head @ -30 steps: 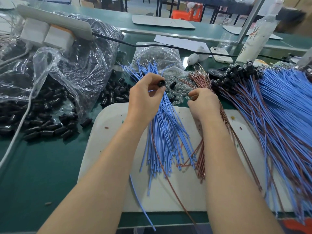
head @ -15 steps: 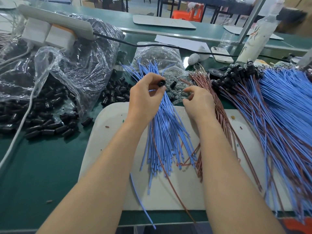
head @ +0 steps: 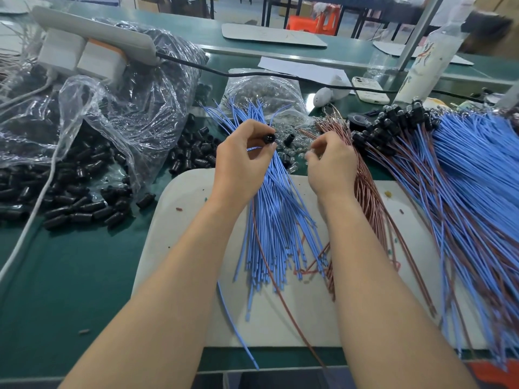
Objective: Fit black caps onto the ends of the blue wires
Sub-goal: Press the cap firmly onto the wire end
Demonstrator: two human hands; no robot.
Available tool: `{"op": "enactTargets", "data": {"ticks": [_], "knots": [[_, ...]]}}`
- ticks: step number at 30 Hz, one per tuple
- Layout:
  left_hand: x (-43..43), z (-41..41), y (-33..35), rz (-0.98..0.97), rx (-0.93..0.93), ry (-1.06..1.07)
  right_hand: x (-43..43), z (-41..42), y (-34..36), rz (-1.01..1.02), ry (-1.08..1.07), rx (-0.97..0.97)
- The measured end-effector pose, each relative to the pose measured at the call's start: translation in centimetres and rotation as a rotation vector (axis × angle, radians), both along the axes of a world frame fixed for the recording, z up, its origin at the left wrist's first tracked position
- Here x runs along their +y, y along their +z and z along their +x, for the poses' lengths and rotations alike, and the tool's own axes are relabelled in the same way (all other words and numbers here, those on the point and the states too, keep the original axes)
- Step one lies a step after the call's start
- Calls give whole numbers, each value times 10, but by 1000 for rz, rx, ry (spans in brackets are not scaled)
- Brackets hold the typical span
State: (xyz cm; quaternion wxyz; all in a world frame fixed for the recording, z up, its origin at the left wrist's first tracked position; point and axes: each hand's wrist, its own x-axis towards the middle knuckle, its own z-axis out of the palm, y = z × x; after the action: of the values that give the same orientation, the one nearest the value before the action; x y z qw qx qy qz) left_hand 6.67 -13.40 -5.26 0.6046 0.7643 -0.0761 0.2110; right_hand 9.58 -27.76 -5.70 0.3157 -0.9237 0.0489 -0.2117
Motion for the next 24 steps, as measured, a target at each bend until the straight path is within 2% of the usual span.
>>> {"op": "enactTargets", "data": {"ticks": [4,7,18,24], "knots": [[-1,1,1,-20,6,7,5,-13,23,350,266,-190],[-1,1,1,-29,22,8,12,-23,36,447,461,-199],[-2,-3,6,58,37,32,24,-30,39,226,392,-227],[-2,-2,3,237,-30,67,24,-30,40,119,354,-249]]}}
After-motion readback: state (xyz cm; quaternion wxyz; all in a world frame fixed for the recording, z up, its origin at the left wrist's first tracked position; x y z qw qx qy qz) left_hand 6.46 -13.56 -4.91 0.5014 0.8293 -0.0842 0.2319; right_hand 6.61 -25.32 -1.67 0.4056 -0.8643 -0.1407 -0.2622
